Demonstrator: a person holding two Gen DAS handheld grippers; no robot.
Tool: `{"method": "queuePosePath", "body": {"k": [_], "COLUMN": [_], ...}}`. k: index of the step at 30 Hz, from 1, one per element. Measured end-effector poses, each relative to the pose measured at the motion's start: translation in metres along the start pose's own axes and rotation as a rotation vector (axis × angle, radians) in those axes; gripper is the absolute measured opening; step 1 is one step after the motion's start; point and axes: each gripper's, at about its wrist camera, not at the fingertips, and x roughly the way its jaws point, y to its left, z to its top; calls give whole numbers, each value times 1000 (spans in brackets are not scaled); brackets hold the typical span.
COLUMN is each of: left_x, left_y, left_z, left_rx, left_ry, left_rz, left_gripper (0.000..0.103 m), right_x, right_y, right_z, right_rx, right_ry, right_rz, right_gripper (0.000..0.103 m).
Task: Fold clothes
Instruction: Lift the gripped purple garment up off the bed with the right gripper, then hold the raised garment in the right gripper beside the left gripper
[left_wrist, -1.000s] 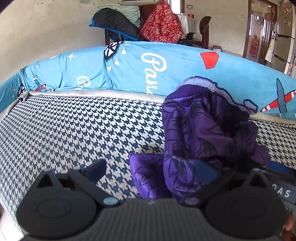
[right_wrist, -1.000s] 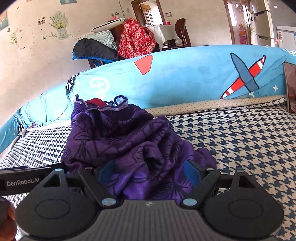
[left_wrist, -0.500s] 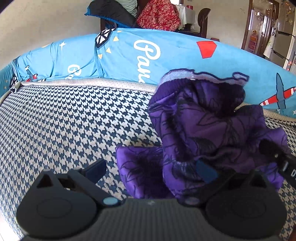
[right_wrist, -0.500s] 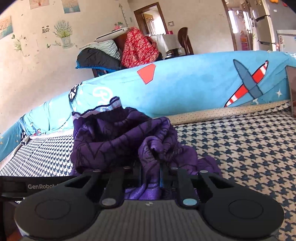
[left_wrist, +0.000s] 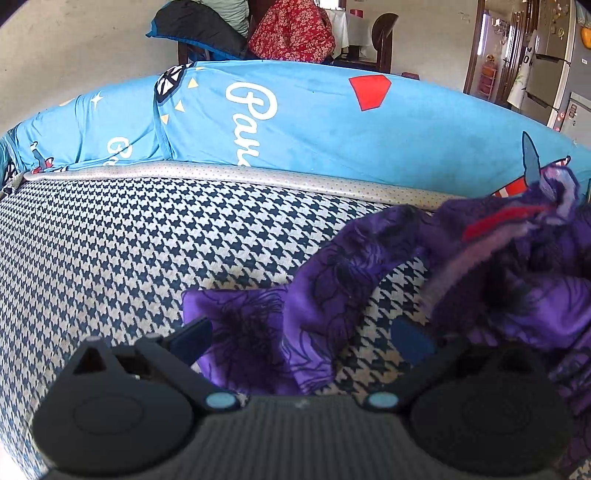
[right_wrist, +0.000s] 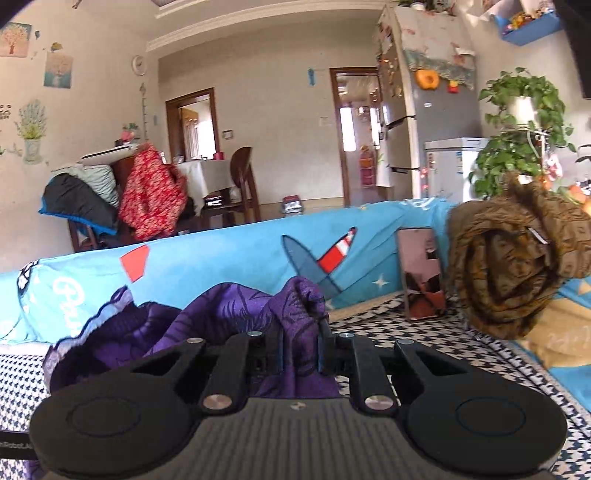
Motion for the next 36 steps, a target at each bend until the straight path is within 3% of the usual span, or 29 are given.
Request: {"method": "queuePosePath", "body": {"k": [4,7,14,18,23,27,31,36], "left_x": [4,4,-1,-7,-13,-18,-25,-33], "left_y": [-12,-19,-28,-9,20,35,39,29], "left_z": [0,-1,-2,6,16,18,17,12], "left_rx": [12,16,49,-16,-91,-125,-121,-62], "left_ry": [9,12,-23,-55,-88,-95,-106,-138], "left_rz": [15,0,2,7,25,-5,-87,-148], "left_gripper": [103,103,103,103,103,103,103,103], "right_x": [3,4,-4,-18,-45,-62,-73,-85], "right_y": [-35,-55,-48,-24,30,70,100,125], "right_z": [5,6,-6,-14,-39,-63,-96,-129], "right_rx": [52,69,5,-31,-185,-310,-437,-599], "right_ry": [29,67,91,119,137,178,253,301], "right_rz": [-108,-92,159,382,574,698,790,823], "right_gripper": [16,16,16,16,16,16,16,20]}}
